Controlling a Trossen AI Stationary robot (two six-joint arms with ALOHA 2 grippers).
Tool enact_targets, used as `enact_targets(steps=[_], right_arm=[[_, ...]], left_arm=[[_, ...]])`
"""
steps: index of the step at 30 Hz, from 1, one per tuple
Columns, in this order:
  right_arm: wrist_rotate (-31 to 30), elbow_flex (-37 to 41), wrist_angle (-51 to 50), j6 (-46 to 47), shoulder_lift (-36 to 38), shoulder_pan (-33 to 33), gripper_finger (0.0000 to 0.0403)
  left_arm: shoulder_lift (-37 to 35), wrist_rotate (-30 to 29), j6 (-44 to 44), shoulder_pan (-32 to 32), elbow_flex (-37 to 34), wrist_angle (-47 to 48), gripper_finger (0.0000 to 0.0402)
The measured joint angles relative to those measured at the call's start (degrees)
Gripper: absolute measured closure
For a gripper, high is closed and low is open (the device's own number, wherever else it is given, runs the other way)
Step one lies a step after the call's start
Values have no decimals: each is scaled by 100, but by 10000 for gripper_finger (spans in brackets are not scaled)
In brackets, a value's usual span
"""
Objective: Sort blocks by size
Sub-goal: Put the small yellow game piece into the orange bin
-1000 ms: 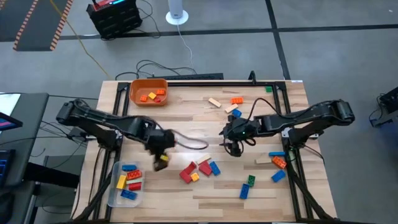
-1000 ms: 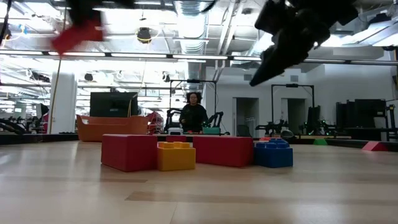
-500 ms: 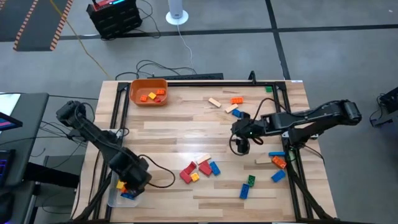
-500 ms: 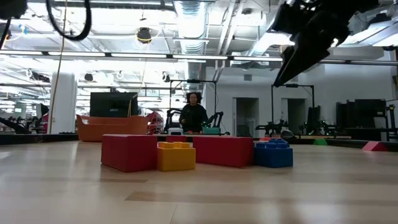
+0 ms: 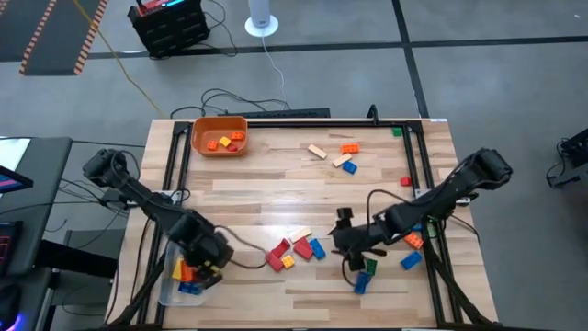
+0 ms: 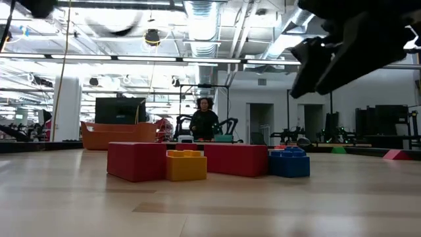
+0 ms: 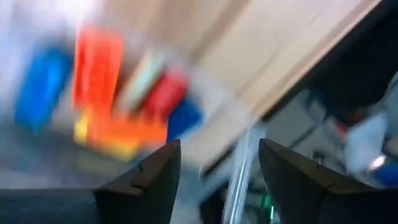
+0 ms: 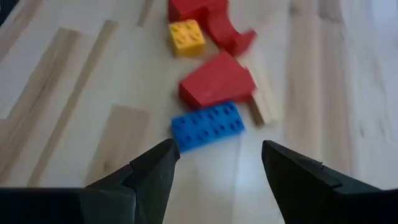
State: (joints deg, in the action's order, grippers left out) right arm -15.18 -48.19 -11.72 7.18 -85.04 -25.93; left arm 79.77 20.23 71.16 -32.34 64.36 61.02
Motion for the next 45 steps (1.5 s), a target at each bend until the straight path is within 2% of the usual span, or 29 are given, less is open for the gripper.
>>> enact_targets(steps=[4,7,15,20,26,32,35,39,45], right_arm=[[0,-431,233,-437,-615,-70,132],[80,-905,320,-892,-1173,-69,133],[504,-2106,75,-1735,-2328,124,133],[764,-2499,63,-1969,-2716,296,133],[1088,-2739,87,-2063,-3071,518,133],[1116,-2770,365,-2125,-3059,540,133],[1377,-2767,543,-2130,-3061,550,133],[1381,-2761,600,-2132,-3147,583,133],[1387,-2880,554,-2118,-3632,577,133]], left_arm=[[0,-953,-784,437,35,-465,197],[0,-1449,-1403,758,39,-485,197],[0,-2265,-2455,1141,39,-160,198],[-211,-3043,-2631,1017,39,101,198],[-817,-3693,-2392,905,39,229,198],[-1172,-3905,-2188,897,39,452,198],[-1215,-4093,-2194,912,39,478,198],[-1211,-4131,-2245,920,39,484,198],[-1213,-4140,-2243,920,39,547,198]])
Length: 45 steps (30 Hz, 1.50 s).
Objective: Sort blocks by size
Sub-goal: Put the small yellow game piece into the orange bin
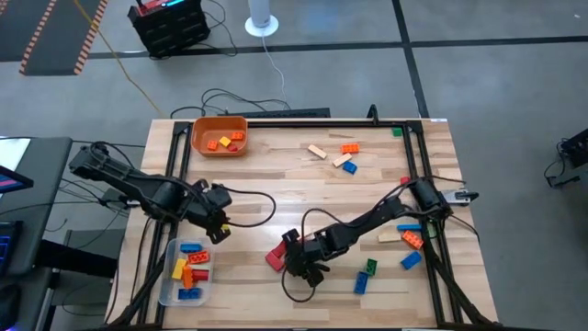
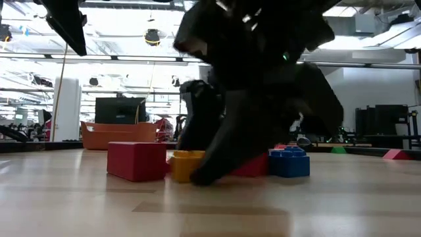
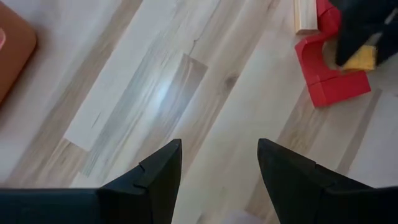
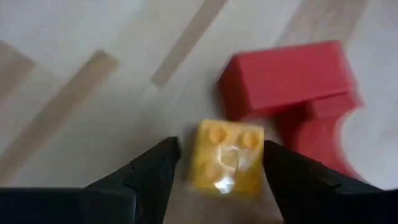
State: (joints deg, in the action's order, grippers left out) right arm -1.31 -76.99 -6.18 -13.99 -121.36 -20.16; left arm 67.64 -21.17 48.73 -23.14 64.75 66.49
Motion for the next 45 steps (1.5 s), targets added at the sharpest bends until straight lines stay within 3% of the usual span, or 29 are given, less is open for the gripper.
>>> enact_targets(steps=[5,12,19,25,30,34,40,45], right_arm=[[-14,-35,-48,-44,-15,2,138],[-124,-48,-411,-49,0,71,188],[-167,-35,-687,-49,158,111,188],[-466,-27,-1140,-46,851,251,184],[-543,58,-1333,-2,1453,449,186],[-474,524,-737,185,2100,793,185],[547,1892,1698,1028,2865,1604,184],[1219,2493,3666,1831,2728,2102,183]], left_arm=[[2,0,-3,2,0,16,198],[2,0,-3,2,0,12,198],[11,-4,-18,2,-3,-44,198],[11,-343,-584,0,-289,-1015,198],[13,-1237,-1626,-2,-924,-2593,198],[62,-1741,-2949,-11,-1521,-4191,198],[441,-2677,-5370,-76,-2011,-5980,198],[1103,-3430,-7313,87,-2068,-7041,198]])
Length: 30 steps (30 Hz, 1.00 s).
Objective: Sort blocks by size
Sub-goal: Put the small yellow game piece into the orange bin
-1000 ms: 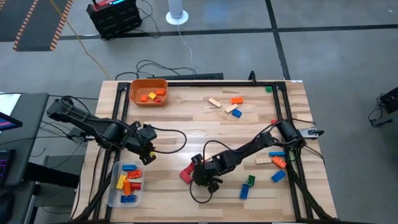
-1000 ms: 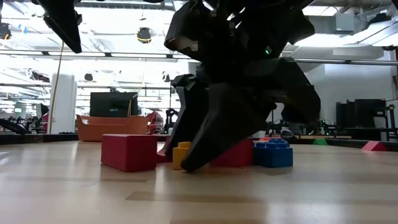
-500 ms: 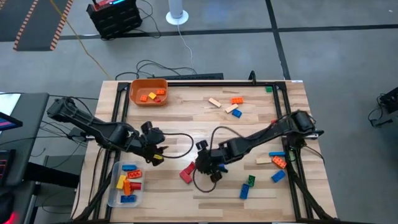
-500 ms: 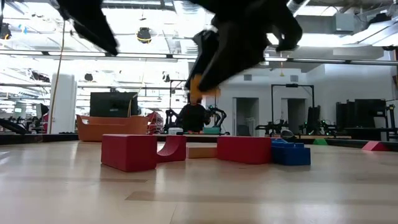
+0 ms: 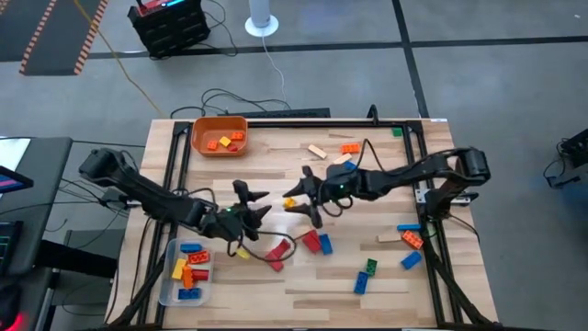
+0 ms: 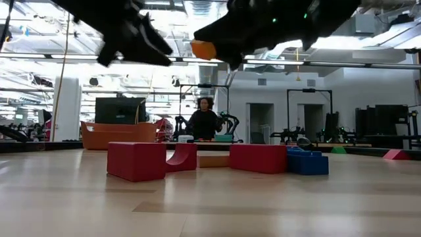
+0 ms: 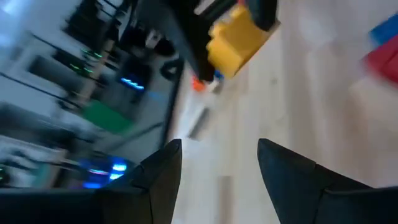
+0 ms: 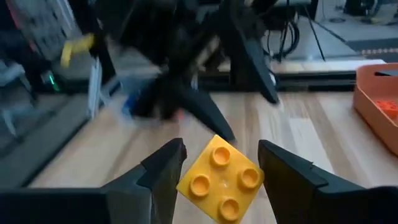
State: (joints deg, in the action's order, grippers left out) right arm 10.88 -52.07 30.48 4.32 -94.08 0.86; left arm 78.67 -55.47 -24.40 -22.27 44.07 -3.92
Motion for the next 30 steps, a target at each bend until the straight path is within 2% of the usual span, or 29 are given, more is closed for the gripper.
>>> enact_targets(steps=[3,8,11,20,25,30], right_arm=[[259,-58,403,261,-228,171,183],[277,-77,726,422,-356,356,182],[278,-80,911,429,-356,429,182],[443,-80,888,598,-352,577,182],[446,-80,660,634,-305,605,182],[646,-80,566,674,-295,769,182]], left_arm=[[482,-281,-840,185,0,-779,198],[948,-919,-1548,399,1,-1871,198],[1021,-785,-1822,447,1,-2280,198],[1032,-634,-1895,648,2,-2639,198],[1030,-1219,-2599,614,7,-2972,198],[1030,-981,-3379,532,7,-2974,198]])
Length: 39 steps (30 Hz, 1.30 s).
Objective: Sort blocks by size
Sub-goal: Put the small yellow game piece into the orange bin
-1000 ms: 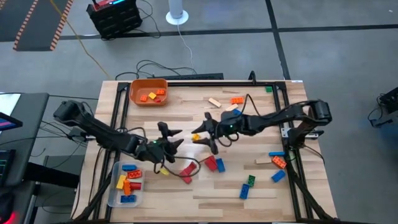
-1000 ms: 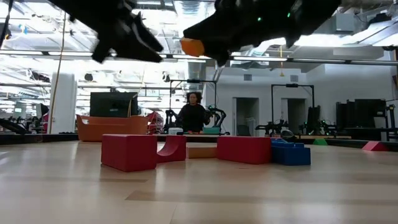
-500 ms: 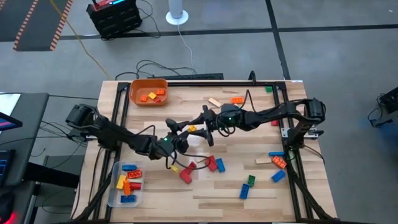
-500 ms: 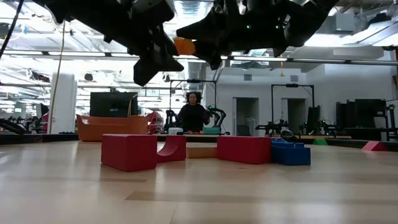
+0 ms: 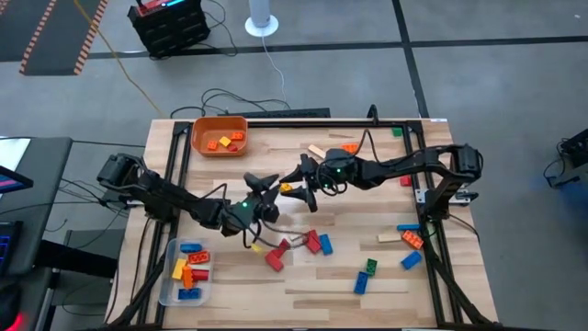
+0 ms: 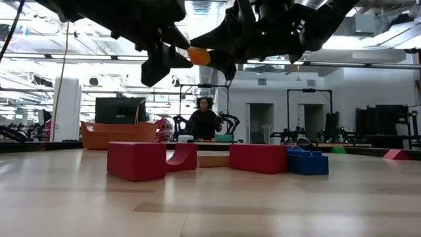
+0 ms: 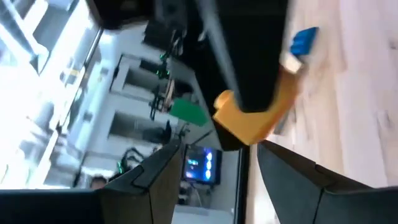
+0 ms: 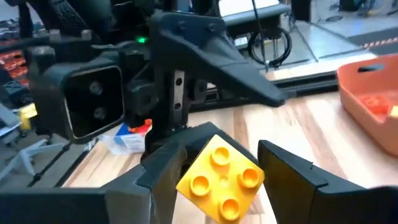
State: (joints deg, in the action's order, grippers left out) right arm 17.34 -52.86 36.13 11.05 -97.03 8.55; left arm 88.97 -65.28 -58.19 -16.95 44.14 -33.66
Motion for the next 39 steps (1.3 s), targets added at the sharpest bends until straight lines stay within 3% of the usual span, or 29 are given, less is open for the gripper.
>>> enact_targets(steps=[11,21,28,31,37,39], right_arm=[[145,0,-52,100,0,34,182],[210,0,-52,102,0,-113,181],[228,0,-41,147,0,-113,157],[262,0,-119,98,20,-74,147],[407,-46,-1348,-397,833,393,144],[368,-46,-1923,-552,1198,541,143]], left_arm=[[-4,1441,-766,80,0,-65,198],[-3,1913,-706,216,0,-90,208],[-4,1938,-341,218,0,-106,316],[-4,1950,-203,237,0,-101,320],[-171,1941,420,346,1,159,320],[-438,1996,837,466,4,660,320]])
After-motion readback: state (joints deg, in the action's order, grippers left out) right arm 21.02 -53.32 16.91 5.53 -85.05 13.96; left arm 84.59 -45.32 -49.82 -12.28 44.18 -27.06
